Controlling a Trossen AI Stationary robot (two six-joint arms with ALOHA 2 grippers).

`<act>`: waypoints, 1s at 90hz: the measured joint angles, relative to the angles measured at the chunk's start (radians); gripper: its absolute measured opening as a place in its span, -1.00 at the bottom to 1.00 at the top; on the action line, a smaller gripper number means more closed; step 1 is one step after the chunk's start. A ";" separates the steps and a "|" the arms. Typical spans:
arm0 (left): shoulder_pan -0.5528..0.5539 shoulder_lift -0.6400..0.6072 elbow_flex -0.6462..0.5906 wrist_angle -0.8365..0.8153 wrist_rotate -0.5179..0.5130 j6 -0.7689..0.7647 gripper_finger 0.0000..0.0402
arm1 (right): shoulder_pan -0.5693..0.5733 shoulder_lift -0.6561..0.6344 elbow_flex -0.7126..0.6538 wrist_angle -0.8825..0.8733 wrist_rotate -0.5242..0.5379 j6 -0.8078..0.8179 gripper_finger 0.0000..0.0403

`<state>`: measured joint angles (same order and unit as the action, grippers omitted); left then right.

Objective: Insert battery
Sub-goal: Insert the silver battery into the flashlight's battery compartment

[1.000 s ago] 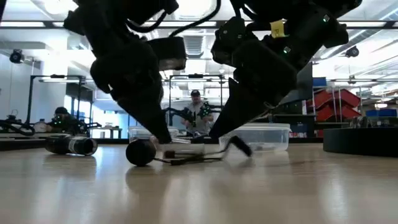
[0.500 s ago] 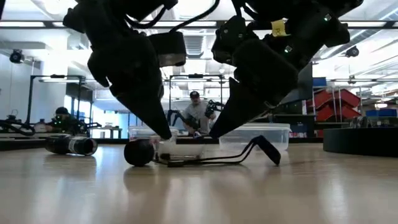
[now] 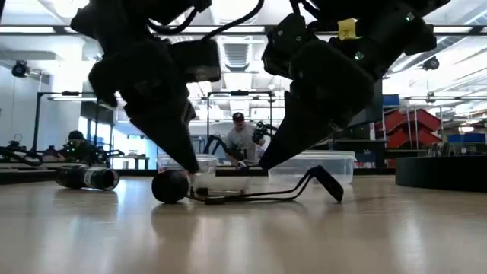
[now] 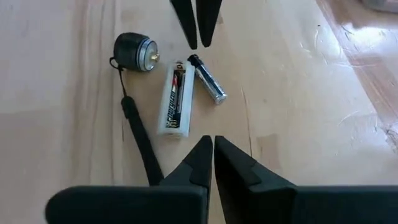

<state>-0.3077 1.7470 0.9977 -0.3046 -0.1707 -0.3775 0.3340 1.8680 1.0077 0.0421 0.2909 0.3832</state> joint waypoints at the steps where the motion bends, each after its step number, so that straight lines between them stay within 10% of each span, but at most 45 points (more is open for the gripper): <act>1: 0.000 0.000 0.000 0.000 0.000 0.000 -0.89 | 0.000 0.000 0.000 0.000 0.000 0.000 -1.00; 44: -0.003 0.036 -0.006 0.037 -0.005 0.002 -0.38 | 0.002 0.000 -0.001 0.000 0.000 0.003 -1.00; 90: -0.003 0.100 -0.003 0.109 -0.008 0.027 -0.57 | 0.002 0.000 -0.003 0.000 0.000 0.011 -1.00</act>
<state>-0.3111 1.8473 0.9947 -0.1955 -0.1787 -0.3504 0.3363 1.8679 1.0042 0.0418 0.2905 0.3946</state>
